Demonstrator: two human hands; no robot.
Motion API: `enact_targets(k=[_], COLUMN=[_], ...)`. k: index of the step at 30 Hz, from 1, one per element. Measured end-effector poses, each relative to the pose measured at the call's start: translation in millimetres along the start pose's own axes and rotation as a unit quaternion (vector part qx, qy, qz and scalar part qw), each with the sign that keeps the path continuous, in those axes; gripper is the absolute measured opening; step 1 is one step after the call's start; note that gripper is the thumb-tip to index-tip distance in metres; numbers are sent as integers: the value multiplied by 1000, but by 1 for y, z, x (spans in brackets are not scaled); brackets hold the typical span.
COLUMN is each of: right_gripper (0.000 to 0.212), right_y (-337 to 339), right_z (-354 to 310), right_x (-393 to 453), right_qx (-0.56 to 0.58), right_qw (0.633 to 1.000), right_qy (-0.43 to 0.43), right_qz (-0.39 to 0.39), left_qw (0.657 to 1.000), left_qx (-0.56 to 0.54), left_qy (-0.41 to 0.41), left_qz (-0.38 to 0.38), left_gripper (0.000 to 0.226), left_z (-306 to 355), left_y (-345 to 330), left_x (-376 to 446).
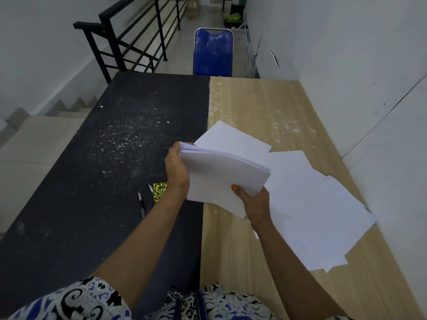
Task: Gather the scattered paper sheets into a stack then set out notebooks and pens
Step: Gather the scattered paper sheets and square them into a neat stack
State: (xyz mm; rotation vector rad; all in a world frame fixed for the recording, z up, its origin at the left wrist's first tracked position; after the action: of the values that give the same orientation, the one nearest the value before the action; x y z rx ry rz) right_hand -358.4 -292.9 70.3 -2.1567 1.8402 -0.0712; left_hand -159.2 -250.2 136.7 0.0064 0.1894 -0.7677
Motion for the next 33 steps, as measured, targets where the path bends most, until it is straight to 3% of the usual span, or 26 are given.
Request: enact_targets(k=[3, 7, 12, 18, 23, 28, 33], right_gripper=[55, 56, 45, 50, 56, 32, 26], right_y=[2, 3, 5, 5, 7, 12, 11], right_z=[0, 5, 9, 11, 14, 20, -2], right_x=[1, 0, 1, 3, 3, 3, 24], right_qx=[1, -5, -1, -11, -18, -28, -44], right_qw=[1000, 1000, 1000, 1000, 1000, 999, 999], right_qy=[9, 1, -15, -14, -7, -25, -14], right_qz=[0, -2, -6, -10, -16, -13, -26], left_qw=[1000, 1000, 991, 986, 983, 974, 965], left_qx=[7, 18, 109, 145, 174, 217, 203], left_qy=[10, -6, -71, -69, -59, -18, -16], left_qz=[-3, -15, 7, 33, 24, -55, -168], left_gripper=[54, 41, 25, 58, 74, 104, 84], left_z=[-1, 4, 8, 7, 4, -12, -20], left_y=[2, 1, 0, -12, -12, -5, 13], left_x=[-1, -4, -7, -17, -10, 3, 15])
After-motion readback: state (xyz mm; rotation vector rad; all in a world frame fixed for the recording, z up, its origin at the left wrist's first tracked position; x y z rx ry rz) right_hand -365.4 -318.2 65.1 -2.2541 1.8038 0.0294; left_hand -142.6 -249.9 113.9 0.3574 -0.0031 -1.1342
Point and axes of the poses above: each hand's wrist, its own x-axis towards the middle knuckle, its own y-axis out of the back of the hand, z = x × y, the point moved 3 cm from there along x, towards the middle knuckle, and after that the axes turned 12 degrees about x, right-handed, at the moved point
